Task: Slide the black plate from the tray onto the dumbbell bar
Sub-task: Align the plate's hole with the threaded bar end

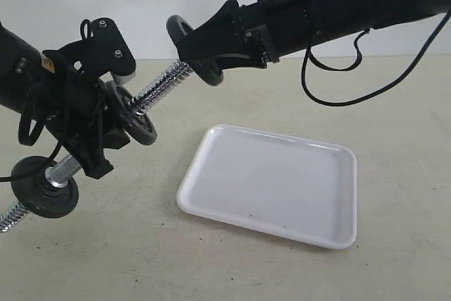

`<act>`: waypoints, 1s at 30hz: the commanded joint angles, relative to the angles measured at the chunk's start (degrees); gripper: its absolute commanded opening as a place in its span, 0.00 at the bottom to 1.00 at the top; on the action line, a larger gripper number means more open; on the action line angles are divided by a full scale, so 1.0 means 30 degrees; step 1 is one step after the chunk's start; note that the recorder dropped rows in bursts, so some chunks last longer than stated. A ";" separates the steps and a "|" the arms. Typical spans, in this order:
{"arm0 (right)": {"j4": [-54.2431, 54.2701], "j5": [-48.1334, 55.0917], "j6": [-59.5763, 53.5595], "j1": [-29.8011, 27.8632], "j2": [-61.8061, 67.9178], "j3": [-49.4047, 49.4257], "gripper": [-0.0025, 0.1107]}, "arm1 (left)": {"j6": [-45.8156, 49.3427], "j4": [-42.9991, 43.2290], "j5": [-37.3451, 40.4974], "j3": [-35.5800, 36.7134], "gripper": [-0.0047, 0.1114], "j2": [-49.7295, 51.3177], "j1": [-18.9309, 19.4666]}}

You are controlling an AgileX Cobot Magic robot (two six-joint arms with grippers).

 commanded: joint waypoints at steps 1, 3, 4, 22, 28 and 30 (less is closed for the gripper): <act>0.1583 0.0606 -0.0143 0.0122 -0.0138 -0.0071 0.02 | 0.0453 0.0277 -0.5774 -0.0791 0.08 -0.0990 -0.0048; 0.1583 0.0606 -0.0021 0.0122 -0.0138 -0.0071 0.02 | 0.0453 0.0277 -0.5774 -0.0791 0.08 -0.0990 -0.0048; 0.1583 0.0606 0.0052 0.0122 -0.0138 -0.0071 0.02 | 0.0453 0.0277 -0.5774 -0.0791 0.08 -0.0990 -0.0048; 0.1004 0.0606 0.0303 0.0122 -0.0138 -0.0071 0.02 | -0.0265 0.0236 -0.5946 -0.0791 0.08 -0.0990 -0.0048; 0.0735 0.0606 0.0791 0.0122 -0.0138 -0.0071 0.02 | -0.0265 0.0236 -0.5946 -0.0791 0.08 -0.0990 -0.0048; 0.0697 0.0606 0.0828 0.0122 -0.0138 -0.0071 0.02 | -0.0247 0.0236 -0.5984 -0.0791 0.08 -0.0990 -0.0048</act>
